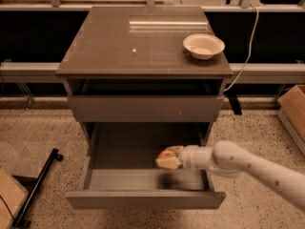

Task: Pick apple from middle drawer and place on counter

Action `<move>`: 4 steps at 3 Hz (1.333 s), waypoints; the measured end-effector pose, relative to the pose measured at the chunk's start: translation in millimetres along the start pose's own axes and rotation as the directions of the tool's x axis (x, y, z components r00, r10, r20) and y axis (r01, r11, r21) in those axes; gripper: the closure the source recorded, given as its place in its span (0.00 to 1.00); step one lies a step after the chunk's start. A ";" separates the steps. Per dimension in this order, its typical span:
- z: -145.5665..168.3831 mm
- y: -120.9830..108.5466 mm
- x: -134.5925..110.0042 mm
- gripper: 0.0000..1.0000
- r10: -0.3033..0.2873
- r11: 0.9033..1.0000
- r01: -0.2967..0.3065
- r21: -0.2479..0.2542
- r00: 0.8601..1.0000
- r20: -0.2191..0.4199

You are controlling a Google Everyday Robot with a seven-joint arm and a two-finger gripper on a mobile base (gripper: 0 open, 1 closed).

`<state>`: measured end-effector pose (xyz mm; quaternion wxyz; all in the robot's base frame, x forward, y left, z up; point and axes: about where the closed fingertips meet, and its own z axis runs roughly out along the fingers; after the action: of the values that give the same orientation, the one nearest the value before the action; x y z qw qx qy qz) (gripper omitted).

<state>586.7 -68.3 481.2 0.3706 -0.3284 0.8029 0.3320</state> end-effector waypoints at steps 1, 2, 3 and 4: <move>-96.8 -20.7 -72.1 1.00 -0.102 0.994 0.101 0.036 0.994 0.039; -191.1 -16.7 -153.5 1.00 -0.261 0.962 0.262 0.079 0.965 -0.020; -276.2 6.9 -267.5 1.00 -0.480 0.862 0.491 0.127 0.870 -0.111; -305.3 22.9 -301.9 1.00 -0.529 0.832 0.540 0.125 0.841 -0.110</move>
Offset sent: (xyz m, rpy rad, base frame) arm -0.0049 -0.1688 0.4480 -0.3574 -0.4123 0.2940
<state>607.7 -207.5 887.4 0.4438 -0.5219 0.7145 0.1416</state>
